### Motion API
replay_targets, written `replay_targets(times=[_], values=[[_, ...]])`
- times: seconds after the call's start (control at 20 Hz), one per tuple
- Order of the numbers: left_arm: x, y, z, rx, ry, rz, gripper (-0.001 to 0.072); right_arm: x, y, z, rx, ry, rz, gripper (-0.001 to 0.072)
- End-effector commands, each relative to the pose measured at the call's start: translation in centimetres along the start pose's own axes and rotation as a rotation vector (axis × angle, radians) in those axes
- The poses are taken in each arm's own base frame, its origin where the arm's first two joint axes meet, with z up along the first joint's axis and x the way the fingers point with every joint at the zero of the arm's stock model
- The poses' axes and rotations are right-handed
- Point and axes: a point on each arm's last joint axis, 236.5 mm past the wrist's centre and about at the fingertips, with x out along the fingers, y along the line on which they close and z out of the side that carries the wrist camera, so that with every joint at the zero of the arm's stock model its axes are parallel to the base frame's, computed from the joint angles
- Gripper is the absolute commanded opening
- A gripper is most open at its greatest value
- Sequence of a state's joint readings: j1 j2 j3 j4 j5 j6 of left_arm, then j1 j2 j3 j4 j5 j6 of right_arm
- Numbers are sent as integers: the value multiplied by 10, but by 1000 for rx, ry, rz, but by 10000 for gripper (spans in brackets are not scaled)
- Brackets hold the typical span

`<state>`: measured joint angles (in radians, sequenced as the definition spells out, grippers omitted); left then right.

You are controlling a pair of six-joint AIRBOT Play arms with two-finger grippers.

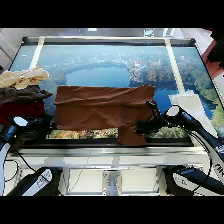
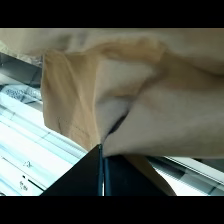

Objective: Fold the shirts.

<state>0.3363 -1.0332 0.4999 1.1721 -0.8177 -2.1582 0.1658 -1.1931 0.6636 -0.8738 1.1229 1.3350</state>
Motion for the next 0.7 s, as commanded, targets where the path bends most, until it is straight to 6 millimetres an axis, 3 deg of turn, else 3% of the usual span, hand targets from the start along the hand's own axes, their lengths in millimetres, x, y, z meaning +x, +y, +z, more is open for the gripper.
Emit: replay_targets(times=[0.0, 0.15, 0.35, 0.65], values=[[0, -3, 1, 28, -1, -14, 12, -4, 2, 4, -10, -27, -2, 25], [-13, -42, 0, 163, 11, -132, 12, -31, 12, 7, -67, -85, -32, 25], [-74, -111, 6, 528, -30, -275, 13, -110, 12, 24, -54, -258, -118, 25], [-156, -196, 32, 749, -273, -419, 10, -193, 42, 99, -131, -596, -139, 22]])
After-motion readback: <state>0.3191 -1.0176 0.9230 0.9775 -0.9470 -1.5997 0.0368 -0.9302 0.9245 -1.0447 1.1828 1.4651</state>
